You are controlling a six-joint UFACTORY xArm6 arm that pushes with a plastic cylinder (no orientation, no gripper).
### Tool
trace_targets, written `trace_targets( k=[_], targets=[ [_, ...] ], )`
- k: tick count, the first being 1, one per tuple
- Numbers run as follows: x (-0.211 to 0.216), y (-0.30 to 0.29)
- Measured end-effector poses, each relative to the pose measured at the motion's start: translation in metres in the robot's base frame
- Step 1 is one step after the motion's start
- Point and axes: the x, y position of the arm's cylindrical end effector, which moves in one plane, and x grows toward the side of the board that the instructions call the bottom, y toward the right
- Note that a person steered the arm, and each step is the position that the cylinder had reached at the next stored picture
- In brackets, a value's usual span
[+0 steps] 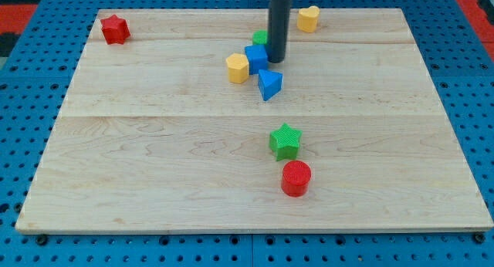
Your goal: Move the red circle to the right
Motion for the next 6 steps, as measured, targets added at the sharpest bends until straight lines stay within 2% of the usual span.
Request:
trace_targets(
  k=[3,4,6],
  targets=[
    [-0.048,-0.036],
    [-0.048,-0.022],
    [-0.047,-0.030]
  ],
)
